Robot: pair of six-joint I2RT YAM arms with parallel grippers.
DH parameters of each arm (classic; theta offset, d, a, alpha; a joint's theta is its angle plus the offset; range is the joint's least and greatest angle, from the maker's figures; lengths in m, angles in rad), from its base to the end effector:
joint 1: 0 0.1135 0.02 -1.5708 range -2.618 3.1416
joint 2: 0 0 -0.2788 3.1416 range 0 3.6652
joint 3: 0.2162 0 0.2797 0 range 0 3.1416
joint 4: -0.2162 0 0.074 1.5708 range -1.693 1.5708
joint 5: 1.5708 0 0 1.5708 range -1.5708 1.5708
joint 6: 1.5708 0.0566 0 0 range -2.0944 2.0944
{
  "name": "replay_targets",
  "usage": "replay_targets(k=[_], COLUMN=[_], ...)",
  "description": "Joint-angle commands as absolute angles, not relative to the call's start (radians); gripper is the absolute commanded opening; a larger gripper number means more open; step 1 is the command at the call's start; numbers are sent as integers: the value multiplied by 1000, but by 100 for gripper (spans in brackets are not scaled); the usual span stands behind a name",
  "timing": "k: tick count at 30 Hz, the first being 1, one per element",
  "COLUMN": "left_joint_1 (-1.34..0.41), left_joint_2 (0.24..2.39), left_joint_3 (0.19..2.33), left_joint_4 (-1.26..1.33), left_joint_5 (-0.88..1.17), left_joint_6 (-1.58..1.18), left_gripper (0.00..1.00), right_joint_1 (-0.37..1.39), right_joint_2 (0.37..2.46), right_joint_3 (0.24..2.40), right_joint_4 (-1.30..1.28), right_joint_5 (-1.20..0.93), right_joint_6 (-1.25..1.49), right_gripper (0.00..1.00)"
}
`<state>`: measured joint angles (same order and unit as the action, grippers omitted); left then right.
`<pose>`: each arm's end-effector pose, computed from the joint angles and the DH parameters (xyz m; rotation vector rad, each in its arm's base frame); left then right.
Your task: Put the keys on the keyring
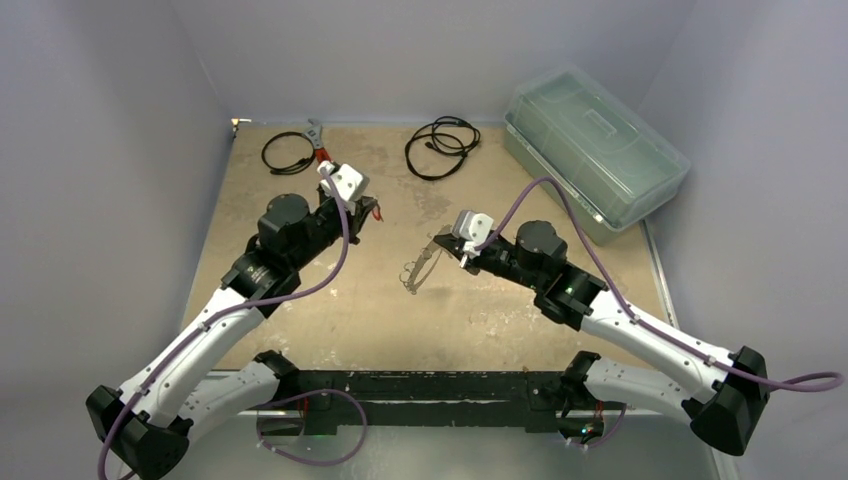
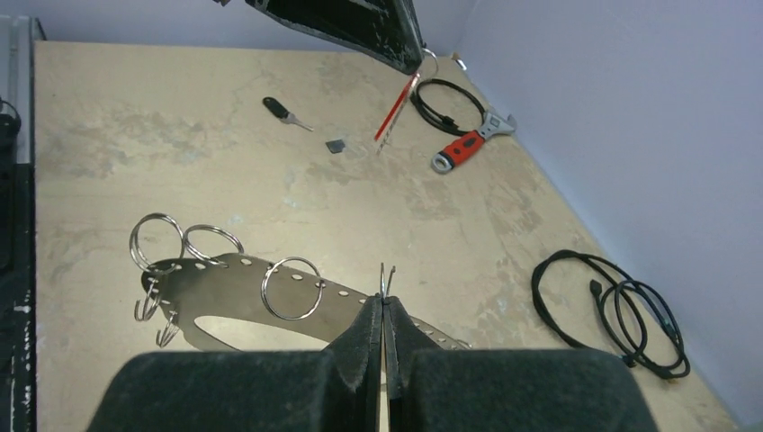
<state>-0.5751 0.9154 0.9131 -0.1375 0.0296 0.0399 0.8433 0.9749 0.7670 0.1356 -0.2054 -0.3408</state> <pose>0.2111 -0.1389 0.3757 0.5444 1.6408 -0.4219 0.1725 0.2110 0.3372 -1.0603 1.2909 0.5506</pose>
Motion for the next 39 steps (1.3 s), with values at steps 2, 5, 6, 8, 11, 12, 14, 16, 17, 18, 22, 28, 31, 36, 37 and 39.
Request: replay_targets(k=[2, 5, 6, 8, 11, 12, 14, 16, 17, 18, 22, 28, 31, 36, 37, 39], left_joint_1=[-569, -569, -569, -568, -569, -569, -569, -569, -569, -569, -570, -571, -571, -571, -570, -571], left_joint_2=[900, 905, 908, 912, 914, 918, 926, 939, 945, 947, 947, 934, 929, 962, 976, 1003], left_joint_3=[873, 861, 861, 860, 843, 833, 812, 779, 760, 745, 710, 695, 699, 727, 735, 749], left_joint_4=[-40, -21, -20, -20, 4, 31, 70, 129, 175, 198, 241, 239, 250, 215, 199, 178], left_joint_5=[237, 326, 350, 410, 480, 493, 541, 594, 604, 623, 662, 679, 640, 613, 601, 534], left_joint_6=[84, 90, 92, 103, 105, 95, 85, 71, 57, 61, 108, 194, 196, 250, 271, 279], left_gripper=[0, 0, 0, 0, 0, 0, 0, 0, 0, 0, 0, 0, 0, 0, 0, 0], right_joint_1=[839, 839, 839, 839, 839, 839, 839, 839, 839, 839, 839, 840, 839, 840, 839, 839], right_joint_2=[949, 946, 945, 940, 937, 938, 940, 939, 938, 937, 933, 922, 920, 914, 913, 913], right_joint_3=[853, 863, 864, 860, 857, 858, 860, 861, 859, 859, 852, 831, 831, 821, 818, 815], right_joint_4=[109, 84, 83, 80, 75, 73, 67, 65, 65, 63, 56, 84, 88, 104, 110, 118], right_joint_5=[-263, -286, -291, -316, -353, -360, -361, -360, -362, -367, -378, -398, -406, -411, -412, -410], right_joint_6=[-372, -372, -370, -368, -362, -360, -357, -357, -357, -357, -356, -350, -348, -341, -339, -337], right_gripper=[0, 0, 0, 0, 0, 0, 0, 0, 0, 0, 0, 0, 0, 0, 0, 0])
